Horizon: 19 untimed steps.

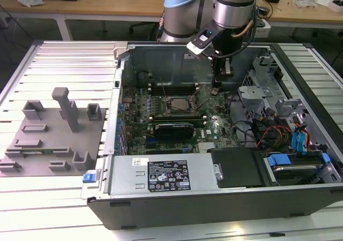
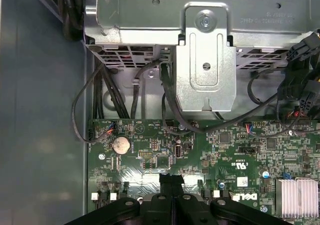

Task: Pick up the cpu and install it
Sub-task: 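Close the cpu cover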

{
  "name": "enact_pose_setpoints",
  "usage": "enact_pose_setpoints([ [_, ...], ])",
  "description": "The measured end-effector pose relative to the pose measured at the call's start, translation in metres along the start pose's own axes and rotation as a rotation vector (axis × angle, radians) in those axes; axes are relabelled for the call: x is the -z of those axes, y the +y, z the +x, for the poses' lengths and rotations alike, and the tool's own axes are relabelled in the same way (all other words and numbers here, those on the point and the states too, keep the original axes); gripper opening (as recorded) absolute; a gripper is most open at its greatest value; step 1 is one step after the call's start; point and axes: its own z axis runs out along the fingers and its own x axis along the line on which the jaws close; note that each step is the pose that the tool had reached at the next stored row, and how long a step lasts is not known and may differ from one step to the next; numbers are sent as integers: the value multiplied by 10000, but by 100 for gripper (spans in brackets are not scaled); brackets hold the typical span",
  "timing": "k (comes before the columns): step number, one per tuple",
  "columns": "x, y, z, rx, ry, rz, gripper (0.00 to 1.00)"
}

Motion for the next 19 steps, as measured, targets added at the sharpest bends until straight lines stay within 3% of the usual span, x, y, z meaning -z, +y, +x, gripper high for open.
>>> enact_pose_setpoints([
  [10,-51,-2,2,0,1,0,11],
  [14,-105,-4,4,5,-83,17,11],
  [19,-219,2,7,7,-91,98,11],
])
